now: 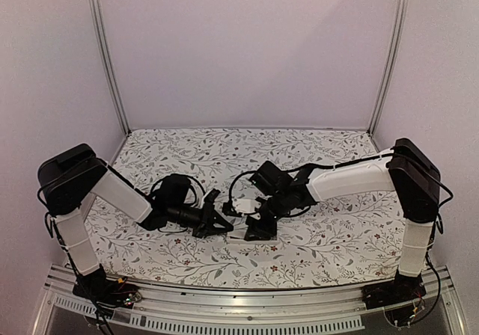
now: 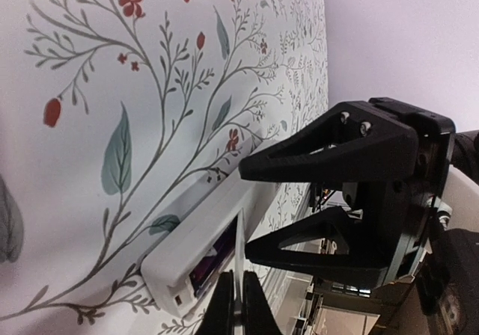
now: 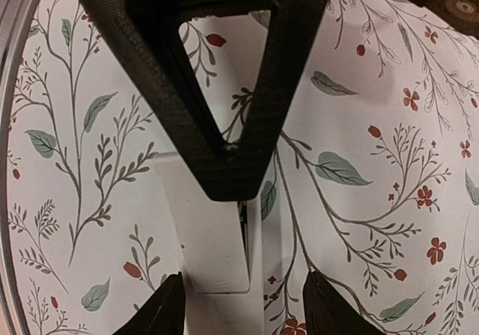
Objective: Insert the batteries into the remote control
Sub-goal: Load the battery cover onto the remote control without the battery cover.
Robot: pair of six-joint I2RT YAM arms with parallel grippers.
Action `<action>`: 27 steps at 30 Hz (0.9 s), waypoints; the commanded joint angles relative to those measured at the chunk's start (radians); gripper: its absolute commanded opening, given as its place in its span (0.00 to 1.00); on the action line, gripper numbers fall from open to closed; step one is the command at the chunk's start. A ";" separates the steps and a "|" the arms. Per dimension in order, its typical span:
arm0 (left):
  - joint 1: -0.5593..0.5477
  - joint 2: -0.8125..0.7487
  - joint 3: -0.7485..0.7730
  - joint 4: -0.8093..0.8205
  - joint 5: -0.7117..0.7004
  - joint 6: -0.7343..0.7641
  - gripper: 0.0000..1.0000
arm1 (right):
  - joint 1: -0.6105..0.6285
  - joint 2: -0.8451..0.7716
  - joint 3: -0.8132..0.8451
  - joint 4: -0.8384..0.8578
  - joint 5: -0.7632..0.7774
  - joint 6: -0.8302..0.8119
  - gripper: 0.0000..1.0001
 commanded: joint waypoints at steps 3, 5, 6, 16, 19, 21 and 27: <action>-0.022 -0.020 0.015 -0.116 -0.060 0.051 0.01 | 0.013 0.037 0.032 -0.030 -0.025 -0.011 0.52; -0.022 -0.021 0.019 -0.121 -0.063 0.050 0.02 | 0.018 0.045 0.040 -0.038 -0.030 -0.014 0.50; -0.021 -0.020 0.021 -0.124 -0.063 0.050 0.02 | 0.019 0.049 0.042 -0.040 -0.030 -0.015 0.49; -0.021 -0.025 0.021 -0.136 -0.066 0.053 0.02 | 0.025 0.076 0.063 -0.055 -0.028 -0.017 0.36; -0.019 -0.030 0.024 -0.142 -0.066 0.054 0.02 | 0.024 0.079 0.063 -0.058 -0.025 -0.016 0.32; -0.018 -0.033 0.024 -0.149 -0.068 0.056 0.03 | 0.024 0.078 0.063 -0.059 -0.022 -0.016 0.30; -0.008 -0.056 0.024 -0.176 -0.076 0.064 0.18 | 0.025 0.069 0.063 -0.060 -0.017 -0.017 0.25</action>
